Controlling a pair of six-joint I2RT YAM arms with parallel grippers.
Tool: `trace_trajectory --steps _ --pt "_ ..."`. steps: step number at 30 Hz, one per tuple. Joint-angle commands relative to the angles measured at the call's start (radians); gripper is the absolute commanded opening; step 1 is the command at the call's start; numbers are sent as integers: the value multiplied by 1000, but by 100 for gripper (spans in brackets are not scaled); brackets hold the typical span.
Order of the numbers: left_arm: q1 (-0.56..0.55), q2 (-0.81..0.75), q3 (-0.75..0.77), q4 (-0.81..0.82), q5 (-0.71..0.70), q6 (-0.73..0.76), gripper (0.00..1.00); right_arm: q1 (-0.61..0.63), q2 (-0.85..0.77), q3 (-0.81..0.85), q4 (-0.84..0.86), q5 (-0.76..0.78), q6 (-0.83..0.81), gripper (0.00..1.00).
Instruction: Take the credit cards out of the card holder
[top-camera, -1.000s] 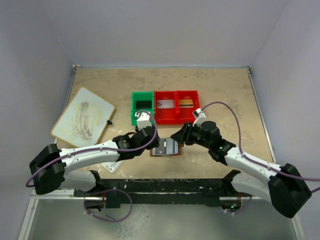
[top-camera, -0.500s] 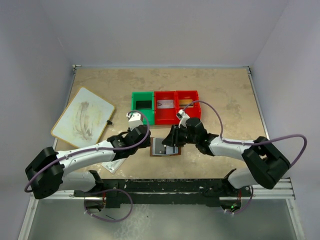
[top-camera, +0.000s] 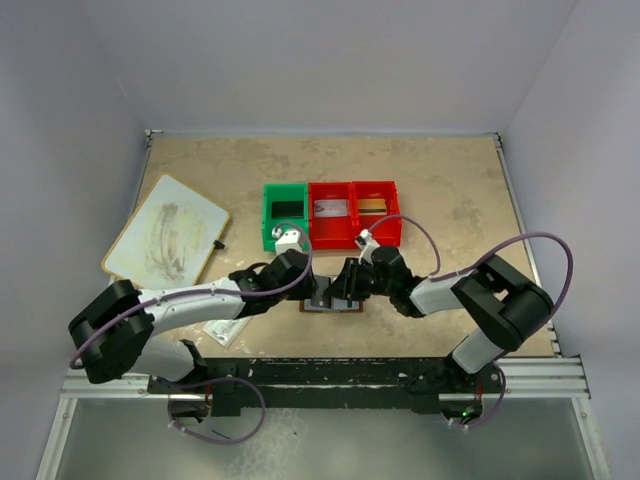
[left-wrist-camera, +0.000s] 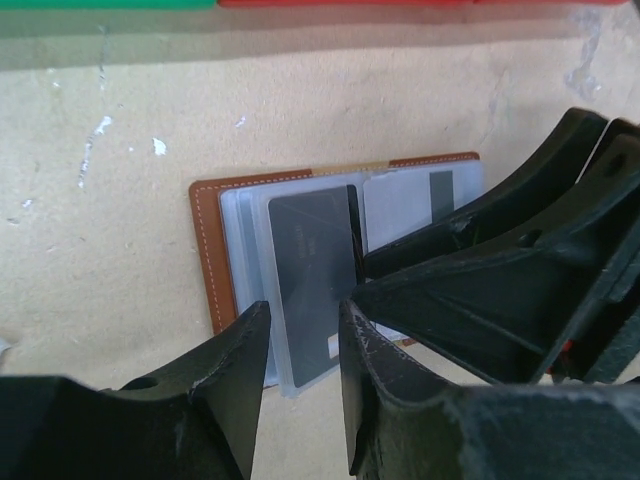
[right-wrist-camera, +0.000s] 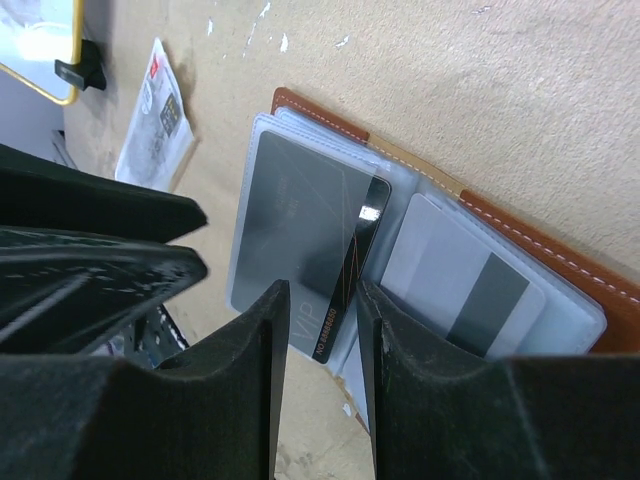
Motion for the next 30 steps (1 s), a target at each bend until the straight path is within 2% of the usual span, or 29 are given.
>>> trace_trajectory --steps 1,5,13,25,30 --pt "4 51 36 53 71 39 30 -7 30 -57 72 31 40 37" --pt "3 87 46 34 80 51 28 -19 14 -93 91 65 73 37" --pt "-9 136 51 17 69 59 13 -24 -3 -117 101 105 102 38" --pt "-33 164 88 -53 29 83 5 -35 65 -208 331 74 205 33" --pt "-43 179 104 -73 20 85 2 -44 56 -203 345 43 215 31"
